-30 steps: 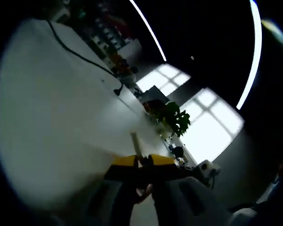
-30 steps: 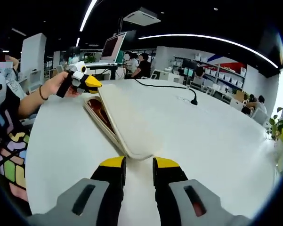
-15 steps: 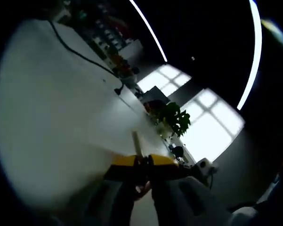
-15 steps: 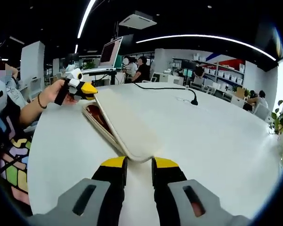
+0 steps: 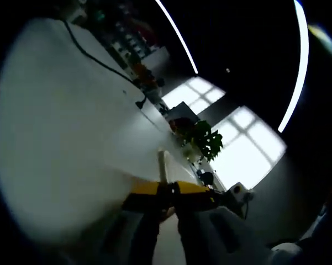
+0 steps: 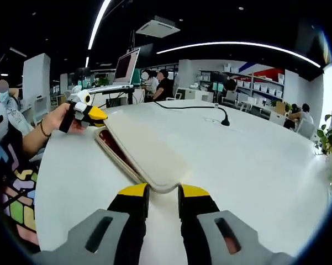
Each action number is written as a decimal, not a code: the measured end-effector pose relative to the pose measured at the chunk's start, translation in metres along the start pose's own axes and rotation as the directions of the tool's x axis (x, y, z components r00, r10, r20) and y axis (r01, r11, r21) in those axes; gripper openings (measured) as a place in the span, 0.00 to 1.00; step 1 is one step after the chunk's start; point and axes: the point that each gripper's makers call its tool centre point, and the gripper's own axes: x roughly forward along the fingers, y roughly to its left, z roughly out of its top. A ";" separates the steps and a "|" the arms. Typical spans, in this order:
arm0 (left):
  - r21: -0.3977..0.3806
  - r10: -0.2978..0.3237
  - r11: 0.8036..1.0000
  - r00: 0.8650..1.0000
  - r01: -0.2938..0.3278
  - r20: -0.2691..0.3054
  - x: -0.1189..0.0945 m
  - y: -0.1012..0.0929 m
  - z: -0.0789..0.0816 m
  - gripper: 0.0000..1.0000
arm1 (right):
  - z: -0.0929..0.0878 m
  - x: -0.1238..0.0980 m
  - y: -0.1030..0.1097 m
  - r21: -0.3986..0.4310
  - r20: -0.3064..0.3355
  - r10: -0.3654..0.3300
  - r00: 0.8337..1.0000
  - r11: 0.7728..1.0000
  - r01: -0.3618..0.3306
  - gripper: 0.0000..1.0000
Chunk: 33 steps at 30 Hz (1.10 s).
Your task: Arrange the utensils inside the cutlery case until each visible utensil rests in its matching compartment.
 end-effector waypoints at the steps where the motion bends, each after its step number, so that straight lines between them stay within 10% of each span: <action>1: -0.001 0.003 1.000 1.000 -0.003 -0.001 -0.001 0.001 -0.001 0.09 | 0.000 0.001 0.000 0.003 -0.003 0.003 1.000 1.000 -0.003 0.21; 33: 0.132 0.075 0.989 0.996 -0.068 -0.054 -0.017 -0.005 -0.015 0.10 | 0.003 0.005 0.000 0.040 -0.011 0.019 1.000 0.999 -0.018 0.24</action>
